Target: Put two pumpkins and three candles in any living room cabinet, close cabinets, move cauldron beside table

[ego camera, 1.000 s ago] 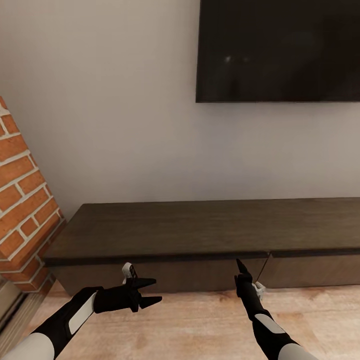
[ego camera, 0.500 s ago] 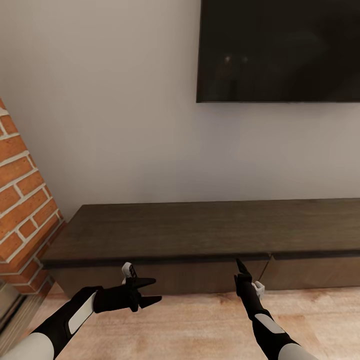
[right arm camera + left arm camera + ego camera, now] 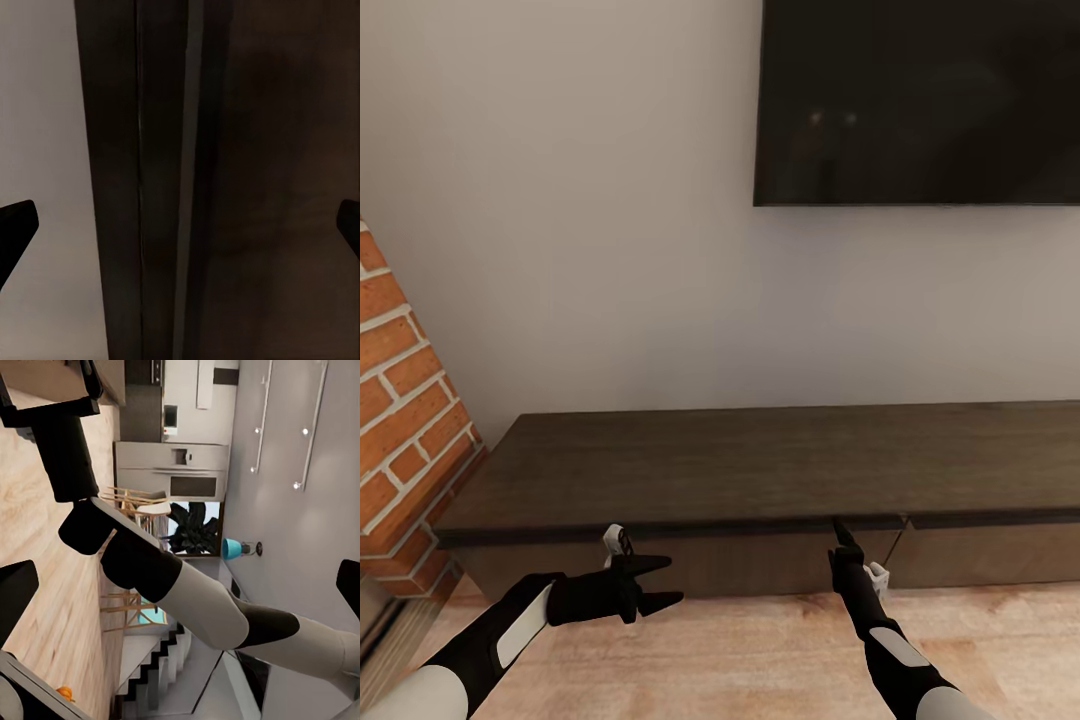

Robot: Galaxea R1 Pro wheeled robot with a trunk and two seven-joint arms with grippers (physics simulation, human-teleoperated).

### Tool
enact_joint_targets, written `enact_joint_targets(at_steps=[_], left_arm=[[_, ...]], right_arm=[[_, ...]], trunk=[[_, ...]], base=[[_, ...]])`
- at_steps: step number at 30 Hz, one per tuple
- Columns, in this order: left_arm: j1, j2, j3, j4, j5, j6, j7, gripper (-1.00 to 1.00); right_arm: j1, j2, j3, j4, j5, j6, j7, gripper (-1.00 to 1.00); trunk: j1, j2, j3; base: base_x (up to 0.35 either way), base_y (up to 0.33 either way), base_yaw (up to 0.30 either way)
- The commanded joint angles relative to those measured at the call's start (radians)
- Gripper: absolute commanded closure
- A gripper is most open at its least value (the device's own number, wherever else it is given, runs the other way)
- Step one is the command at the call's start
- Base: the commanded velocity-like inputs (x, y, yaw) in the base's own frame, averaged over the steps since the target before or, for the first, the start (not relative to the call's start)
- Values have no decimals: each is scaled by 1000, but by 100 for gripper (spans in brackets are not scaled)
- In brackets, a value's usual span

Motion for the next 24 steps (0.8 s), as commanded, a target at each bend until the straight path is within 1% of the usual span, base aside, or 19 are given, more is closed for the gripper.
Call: enact_joint_targets(at_steps=[1, 7, 24], left_arm=[[-1, 1, -4, 0, 4, 9, -4, -100], [-1, 2, -4, 1, 5, 9, -4, -100], [0, 1, -4, 2, 5, 9, -4, -100]], right_arm=[[-1, 0, -1, 1, -2, 2, 4, -100], [-1, 1, -1, 1, -2, 2, 3, -100], [-1, 1, -1, 1, -2, 1, 2, -100]], trunk=[[0, 0, -1], [0, 0, -1], [0, 0, -1]], base=[[41, -35, 0], [59, -79, 0], [16, -3, 0]])
